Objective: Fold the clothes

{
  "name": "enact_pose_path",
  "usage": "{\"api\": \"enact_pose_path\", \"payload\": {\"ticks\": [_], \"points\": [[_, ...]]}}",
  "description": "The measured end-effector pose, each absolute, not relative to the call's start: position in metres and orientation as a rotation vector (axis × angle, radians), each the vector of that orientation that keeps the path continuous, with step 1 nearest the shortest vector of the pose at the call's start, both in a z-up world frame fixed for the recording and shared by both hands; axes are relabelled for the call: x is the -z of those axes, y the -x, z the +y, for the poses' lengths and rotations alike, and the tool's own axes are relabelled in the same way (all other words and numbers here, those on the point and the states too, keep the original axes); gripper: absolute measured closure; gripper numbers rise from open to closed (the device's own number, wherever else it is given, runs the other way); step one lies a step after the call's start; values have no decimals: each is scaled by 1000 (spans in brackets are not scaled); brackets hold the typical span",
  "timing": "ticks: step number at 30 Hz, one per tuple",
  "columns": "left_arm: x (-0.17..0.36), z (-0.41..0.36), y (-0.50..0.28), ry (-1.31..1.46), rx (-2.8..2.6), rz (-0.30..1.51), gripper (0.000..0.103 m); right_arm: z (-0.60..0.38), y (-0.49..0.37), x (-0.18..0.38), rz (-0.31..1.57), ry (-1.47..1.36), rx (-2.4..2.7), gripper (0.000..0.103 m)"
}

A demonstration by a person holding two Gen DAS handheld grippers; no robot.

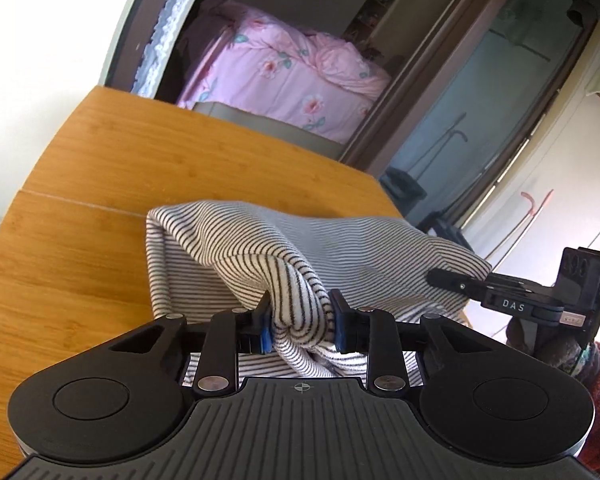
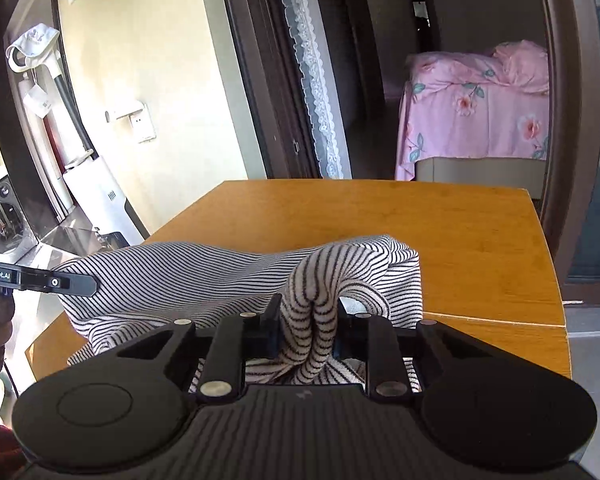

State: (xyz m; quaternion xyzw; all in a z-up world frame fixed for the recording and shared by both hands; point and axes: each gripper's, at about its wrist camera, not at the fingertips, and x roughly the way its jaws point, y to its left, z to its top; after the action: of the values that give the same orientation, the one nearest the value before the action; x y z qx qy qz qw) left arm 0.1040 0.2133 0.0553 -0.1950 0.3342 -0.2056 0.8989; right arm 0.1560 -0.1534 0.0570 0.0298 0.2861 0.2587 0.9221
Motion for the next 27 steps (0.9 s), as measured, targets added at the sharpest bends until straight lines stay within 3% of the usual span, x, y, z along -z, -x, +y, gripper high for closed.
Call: {"api": "enact_pose_path", "payload": {"ticks": [4,9,11,18,23,26,27], "points": [[-56,206,-87,377,457,689,73,-164,-154,-39,620,-53,-504,80],[-15,201,-84,291,373,790,69,-161,-143,1,616,55,-460,73],[-8,205,-86,282,367,784,63,-160,-144,-1,613,49,-455,70],[-13,191,-112,136,328,722,62,-151,-158,2,627,0,-421,60],[-13,193,-148,61,225,659,52,-137,-144,-3,662,9,-469,52],[-20,207,-165,137,182,672,45,-135,-136,-12,653,38,-492,30],[-23,213,-166,170,174,677,44,-138,-134,-18,638,44,-484,18]]}}
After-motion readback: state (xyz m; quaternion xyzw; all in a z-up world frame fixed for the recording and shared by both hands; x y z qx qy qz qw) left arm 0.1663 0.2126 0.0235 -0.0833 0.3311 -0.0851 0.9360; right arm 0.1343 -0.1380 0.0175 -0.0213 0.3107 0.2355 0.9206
